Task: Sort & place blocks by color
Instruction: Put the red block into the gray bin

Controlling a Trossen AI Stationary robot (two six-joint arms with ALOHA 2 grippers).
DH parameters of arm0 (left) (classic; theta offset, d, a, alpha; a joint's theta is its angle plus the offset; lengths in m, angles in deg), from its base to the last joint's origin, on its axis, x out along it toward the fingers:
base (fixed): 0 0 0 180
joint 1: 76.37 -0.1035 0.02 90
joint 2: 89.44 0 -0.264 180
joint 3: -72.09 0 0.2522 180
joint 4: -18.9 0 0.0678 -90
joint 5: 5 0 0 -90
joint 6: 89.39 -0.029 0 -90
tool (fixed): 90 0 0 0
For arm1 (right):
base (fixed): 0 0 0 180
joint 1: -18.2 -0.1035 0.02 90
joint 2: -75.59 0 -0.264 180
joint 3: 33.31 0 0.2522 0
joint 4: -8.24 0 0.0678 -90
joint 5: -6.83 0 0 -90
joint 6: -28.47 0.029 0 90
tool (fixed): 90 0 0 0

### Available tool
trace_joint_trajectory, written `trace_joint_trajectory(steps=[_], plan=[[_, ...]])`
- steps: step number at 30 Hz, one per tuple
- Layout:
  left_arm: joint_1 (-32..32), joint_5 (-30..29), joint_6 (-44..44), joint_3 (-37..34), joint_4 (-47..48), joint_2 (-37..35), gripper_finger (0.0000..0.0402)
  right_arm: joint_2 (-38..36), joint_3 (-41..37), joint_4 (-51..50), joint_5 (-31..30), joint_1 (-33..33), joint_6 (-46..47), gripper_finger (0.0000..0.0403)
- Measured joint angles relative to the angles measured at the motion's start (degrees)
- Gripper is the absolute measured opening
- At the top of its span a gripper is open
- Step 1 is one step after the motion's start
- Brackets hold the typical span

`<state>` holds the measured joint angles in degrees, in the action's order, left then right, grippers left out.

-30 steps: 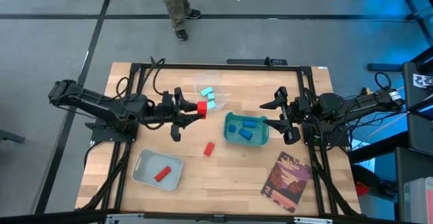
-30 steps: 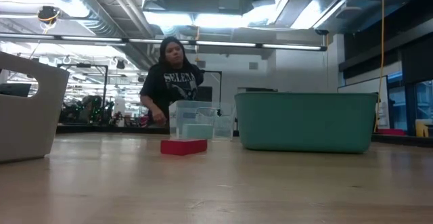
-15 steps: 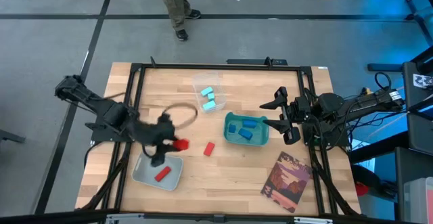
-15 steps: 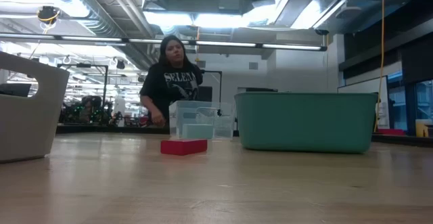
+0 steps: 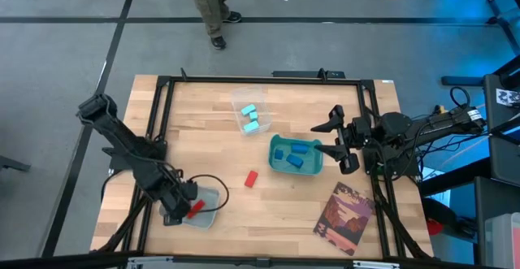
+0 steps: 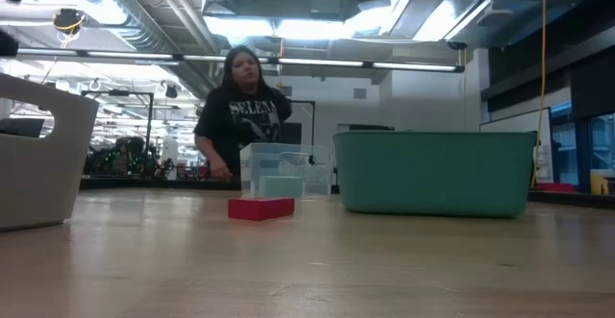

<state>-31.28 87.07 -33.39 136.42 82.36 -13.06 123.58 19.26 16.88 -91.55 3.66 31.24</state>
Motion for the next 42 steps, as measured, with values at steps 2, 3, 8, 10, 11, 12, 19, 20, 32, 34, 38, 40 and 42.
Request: trace_joint_trajectory(steps=[2, 3, 8, 10, 11, 12, 19, 20, 32, 34, 38, 40, 42], plan=[[0.3, -0.6, 0.5, -1.3, -1.6, 1.2, 0.012, 0.0, 0.0, -0.7, 0.0, 0.0, 0.0, 0.0241], [0.4, -0.8, 0.5, -1.8, -1.7, 1.7, 0.012, 0.0, 0.0, -0.8, 0.0, 0.0, 0.0, 0.0241], [0.2, -1.6, 0.6, -3.8, -1.9, 3.7, 0.012, 0.0, 0.0, -0.7, 0.0, 0.0, 0.0, 0.0241], [0.2, -1.5, 0.9, -4.6, -2.1, 4.4, 0.012, 0.0, 0.0, -0.7, 0.0, 0.0, 0.0, 0.0241], [0.2, -1.5, 0.9, -4.9, -2.2, 4.7, 0.012, 0.0, 0.0, -0.7, 0.0, 0.0, 0.0, 0.0241], [0.2, -1.5, 1.0, -5.2, -2.6, 5.0, 0.012, 0.0, 0.0, -0.7, 0.0, 0.0, 0.0, 0.0241], [0.2, -2.4, 2.0, -7.5, -6.3, 5.0, 0.012, 0.0, 0.0, -0.8, 0.0, 0.0, 0.0, 0.0241], [0.2, -2.6, 2.1, -7.7, -6.3, 5.0, 0.012, 0.0, 0.0, -0.8, 0.0, 0.0, 0.0, 0.0241], [0.0, -2.4, 2.5, -7.8, -6.3, 5.1, 0.0184, 0.0, 0.0, -0.8, 0.0, 0.0, 0.0, 0.0241], [-0.5, -0.9, 2.9, -7.8, -6.3, 5.0, 0.0201, 0.0, 0.0, -0.8, 0.0, 0.0, 0.0, 0.0241], [-1.9, 2.3, 3.6, -7.7, -6.3, 3.9, 0.0226, 0.0, 0.0, -0.8, 0.0, 0.0, 0.0, 0.0241], [-2.7, 3.3, 3.6, -7.2, -6.1, 2.5, 0.0234, 0.0, 0.0, -0.8, 0.0, 0.0, 0.0, 0.0241], [-3.4, 3.2, 2.5, -5.8, -6.2, 0.9, 0.0236, 0.0, 0.0, -0.8, 0.0, 0.0, 0.0, 0.0241]])
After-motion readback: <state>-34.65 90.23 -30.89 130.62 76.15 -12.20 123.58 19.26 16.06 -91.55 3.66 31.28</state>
